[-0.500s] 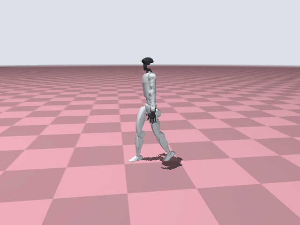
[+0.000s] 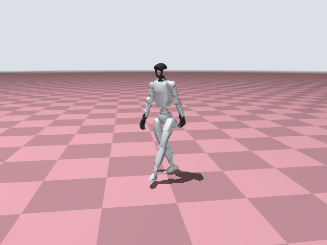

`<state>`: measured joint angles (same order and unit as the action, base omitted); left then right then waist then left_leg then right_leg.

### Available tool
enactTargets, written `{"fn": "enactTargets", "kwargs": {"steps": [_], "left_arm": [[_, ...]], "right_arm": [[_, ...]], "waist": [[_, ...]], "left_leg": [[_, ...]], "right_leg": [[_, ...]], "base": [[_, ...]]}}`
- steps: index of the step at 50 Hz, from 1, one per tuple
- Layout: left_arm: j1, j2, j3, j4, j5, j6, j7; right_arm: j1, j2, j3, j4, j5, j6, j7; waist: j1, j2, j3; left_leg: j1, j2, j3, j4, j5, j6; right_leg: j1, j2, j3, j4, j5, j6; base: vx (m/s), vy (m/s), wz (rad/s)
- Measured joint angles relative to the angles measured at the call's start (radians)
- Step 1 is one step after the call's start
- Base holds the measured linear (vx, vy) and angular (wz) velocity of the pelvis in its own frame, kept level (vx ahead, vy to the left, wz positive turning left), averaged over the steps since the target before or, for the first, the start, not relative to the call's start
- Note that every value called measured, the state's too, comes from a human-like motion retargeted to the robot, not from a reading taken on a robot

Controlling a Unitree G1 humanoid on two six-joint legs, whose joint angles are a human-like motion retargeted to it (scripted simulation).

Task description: Walk run

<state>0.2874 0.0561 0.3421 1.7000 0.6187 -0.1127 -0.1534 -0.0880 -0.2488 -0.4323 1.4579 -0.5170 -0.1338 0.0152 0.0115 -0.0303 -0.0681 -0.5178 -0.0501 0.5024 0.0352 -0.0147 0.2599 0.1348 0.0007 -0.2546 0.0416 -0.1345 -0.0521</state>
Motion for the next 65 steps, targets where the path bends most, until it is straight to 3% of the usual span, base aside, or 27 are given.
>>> {"fn": "enactTargets", "kwargs": {"steps": [3,5,8,10,12,15,17,19,23,26,27,30,32,35,37,40,42,43,45,48,52,55,57,60,62,65], "left_arm": [[-0.003,-0.009,0.016,0.0,-0.004,-0.002,-0.011],[-0.016,-0.008,0.019,0.0,0.0,-0.009,-0.009],[-0.063,0.017,0.019,-0.005,-0.008,-0.017,-0.002],[-0.106,0.03,0.018,-0.027,-0.017,-0.017,0.006],[-0.171,0.042,0.016,-0.065,-0.041,-0.011,0.008],[-0.274,0.053,0.001,-0.143,-0.08,-0.02,0.015],[-0.326,0.058,-0.026,-0.209,-0.104,-0.047,0.025],[-0.372,0.065,-0.057,-0.278,-0.116,-0.078,0.026],[-0.453,0.101,-0.105,-0.395,-0.092,-0.128,0.009],[-0.493,0.134,-0.139,-0.447,-0.057,-0.15,0.008],[-0.501,0.142,-0.148,-0.458,-0.046,-0.155,0.014],[-0.5,0.152,-0.156,-0.466,-0.015,-0.16,0.043],[-0.474,0.143,-0.15,-0.449,-0.004,-0.154,0.056],[-0.409,0.11,-0.143,-0.387,-0.007,-0.146,0.067],[-0.356,0.087,-0.132,-0.312,-0.007,-0.138,0.067],[-0.281,0.054,-0.125,-0.179,0.0,-0.082,0.064],[-0.242,0.054,-0.132,-0.107,-0.014,-0.047,0.048],[-0.221,0.055,-0.126,-0.088,-0.001,-0.038,0.028],[-0.164,0.053,-0.119,-0.078,0.049,-0.023,-0.015],[-0.076,0.054,-0.117,-0.08,0.121,-0.011,-0.018],[0.014,0.069,-0.086,-0.06,0.161,-0.007,0.033],[0.053,0.082,-0.042,-0.019,0.13,0.011,0.041],[0.072,0.085,-0.01,0.0,0.072,0.031,0.027],[0.097,0.078,0.03,0.0,-0.032,0.075,-0.009],[0.103,0.061,0.058,0.0,-0.085,0.086,-0.029],[0.101,0.024,0.094,0.0,-0.127,0.06,-0.064]], "right_arm": [[0.027,0.011,-0.013,0.017,-0.008,0.006,0.011],[0.061,0.024,-0.034,0.032,-0.017,0.004,0.009],[0.119,0.059,-0.035,0.075,-0.004,-0.01,-0.001],[0.148,0.068,-0.033,0.121,0.012,-0.01,0.009],[0.167,0.081,-0.038,0.152,0.009,0.006,0.039],[0.204,0.1,-0.056,0.172,-0.019,0.008,0.076],[0.24,0.115,-0.053,0.179,-0.036,-0.013,0.081],[0.274,0.125,-0.042,0.187,-0.049,-0.022,0.084],[0.32,0.133,-0.029,0.216,-0.077,-0.01,0.095],[0.335,0.137,-0.03,0.237,-0.085,0.0,0.113],[0.337,0.137,-0.03,0.24,-0.084,0.001,0.118],[0.336,0.129,-0.025,0.24,-0.079,0.001,0.119],[0.325,0.116,-0.023,0.235,-0.078,0.01,0.109],[0.303,0.093,-0.045,0.223,-0.081,0.033,0.082],[0.293,0.085,-0.061,0.213,-0.065,0.043,0.058],[0.263,0.07,-0.067,0.212,0.004,0.045,0.047],[0.216,0.056,-0.047,0.212,0.046,0.056,0.066],[0.183,0.049,-0.039,0.211,0.055,0.064,0.074],[0.122,0.04,-0.04,0.196,0.042,0.075,0.073],[0.061,0.028,-0.031,0.124,0.002,0.064,0.056],[0.005,-0.004,0.007,0.005,-0.008,0.024,0.028],[-0.038,-0.034,0.003,-0.068,-0.019,0.008,0.002],[-0.065,-0.047,-0.013,-0.101,-0.033,0.002,-0.008],[-0.093,-0.057,-0.027,-0.127,-0.021,-0.001,-0.013],[-0.099,-0.05,-0.031,-0.126,-0.002,-0.002,-0.015],[-0.089,-0.024,-0.029,-0.103,0.02,-0.007,-0.01]], "waist": [[0.034,-0.02,-0.02],[0.041,-0.015,-0.037],[0.04,0.018,-0.048],[0.01,0.031,-0.021],[0.008,0.078,-0.014],[-0.004,0.12,0.001],[-0.053,0.141,0.006],[-0.116,0.152,0.005],[-0.188,0.126,0.002],[-0.216,0.096,0.014],[-0.217,0.094,0.018],[-0.188,0.097,0.022],[-0.187,0.085,0.021],[-0.234,0.09,-0.002],[-0.28,0.108,-0.015],[-0.282,0.129,-0.02],[-0.277,0.102,-0.022],[-0.271,0.086,-0.019],[-0.265,0.072,-0.011],[-0.175,0.033,0.007],[-0.058,-0.003,0.014],[-0.026,0.006,0.017],[-0.026,0.007,0.016],[-0.051,0.0,0.002],[-0.042,-0.016,-0.002],[0.031,-0.059,-0.017]], "left_leg": [[0.053,0.014,0.054,0.054,0.018,0.002],[0.061,-0.007,-0.05,0.075,0.059,0.002],[0.082,0.027,-0.187,0.161,-0.035,0.002],[0.166,0.022,-0.189,0.186,-0.09,0.002],[0.227,0.044,-0.214,0.16,-0.109,0.002],[0.305,0.026,-0.268,0.123,-0.124,0.002],[0.365,0.008,-0.312,0.088,-0.127,0.002],[0.406,-0.018,-0.382,0.07,-0.133,0.002],[0.48,-0.09,-0.496,0.072,-0.172,0.002],[0.557,-0.14,-0.57,0.078,-0.2,0.002],[0.584,-0.147,-0.587,0.075,-0.204,0.001],[0.646,-0.145,-0.596,0.076,-0.203,-0.019],[0.68,-0.161,-0.603,0.096,-0.179,-0.046],[0.705,-0.156,-0.638,0.157,-0.067,-0.122],[0.69,-0.135,-0.665,0.262,0.112,-0.206],[0.57,-0.094,-0.633,0.546,0.403,-0.396],[0.482,-0.044,-0.511,0.714,0.51,-0.443],[0.443,-0.019,-0.452,0.769,0.514,-0.409],[0.358,0.03,-0.372,0.859,0.384,-0.303],[0.238,0.032,-0.271,0.852,0.256,-0.25],[0.092,-0.001,-0.242,0.657,0.102,-0.187],[0.034,0.025,-0.177,0.4,0.056,-0.094],[0.024,0.025,-0.071,0.221,0.007,-0.078],[0.019,-0.067,-0.027,-0.011,-0.089,-0.069],[0.041,-0.086,0.02,-0.057,-0.109,-0.046],[0.069,-0.059,0.096,0.013,-0.116,0.002]], "right_leg": [[0.039,-0.017,0.015,0.05,0.136,0.081],[0.056,-0.019,0.016,0.105,0.308,0.141],[0.026,0.0,-0.003,0.28,0.603,0.146],[-0.062,-0.007,-0.006,0.581,0.658,0.118],[-0.13,0.071,0.062,0.654,0.644,0.16],[-0.251,0.179,0.187,0.703,0.502,0.171],[-0.313,0.151,0.173,0.671,0.385,0.173],[-0.379,0.067,0.126,0.6,0.292,0.155],[-0.449,-0.105,0.043,0.298,0.277,0.138],[-0.498,-0.134,0.128,0.081,0.224,0.126],[-0.514,-0.122,0.196,0.014,0.2,0.136],[-0.535,-0.094,0.33,-0.124,0.141,0.257],[-0.539,-0.086,0.362,-0.063,0.132,0.277],[-0.529,-0.107,0.28,0.036,0.19,0.268],[-0.487,-0.086,0.33,0.061,0.226,0.24],[-0.446,-0.086,0.302,0.128,0.164,0.165],[-0.392,-0.104,0.265,0.129,0.13,0.123],[-0.369,-0.112,0.242,0.126,0.119,0.108],[-0.324,-0.105,0.2,0.116,0.107,0.084],[-0.252,-0.099,0.198,0.079,0.111,0.073],[-0.168,-0.077,0.167,0.027,0.091,0.066],[-0.104,-0.032,0.09,-0.005,0.055,0.063],[-0.064,-0.003,0.052,-0.02,0.03,0.066],[-0.016,0.026,-0.03,-0.032,0.02,0.078],[0.01,0.036,-0.034,-0.017,0.054,0.094],[0.04,0.009,0.001,0.036,0.181,0.169]], "base": [[1.17,0.04,-0.08],[1.05,0.09,0.29],[1.16,-0.08,0.4],[0.94,0.0,1.06],[0.9,0.12,0.95],[0.76,0.1,1.29],[0.82,0.06,2.17],[0.7,0.01,2.44],[0.86,-0.18,1.75],[0.77,-0.21,1.28],[0.92,-0.24,0.71],[0.87,-0.29,0.24],[0.95,-0.34,0.44],[0.92,-0.29,1.32],[1.01,-0.43,1.51],[0.83,-0.36,1.1],[0.95,-0.43,1.01],[0.71,-0.34,0.9],[0.73,-0.32,0.9],[0.75,-0.27,0.06],[0.7,-0.21,0.1],[0.68,-0.2,0.92],[0.88,-0.21,1.09],[0.77,-0.2,1.25],[1.03,-0.19,0.43],[0.97,-0.15,-0.7]]}}
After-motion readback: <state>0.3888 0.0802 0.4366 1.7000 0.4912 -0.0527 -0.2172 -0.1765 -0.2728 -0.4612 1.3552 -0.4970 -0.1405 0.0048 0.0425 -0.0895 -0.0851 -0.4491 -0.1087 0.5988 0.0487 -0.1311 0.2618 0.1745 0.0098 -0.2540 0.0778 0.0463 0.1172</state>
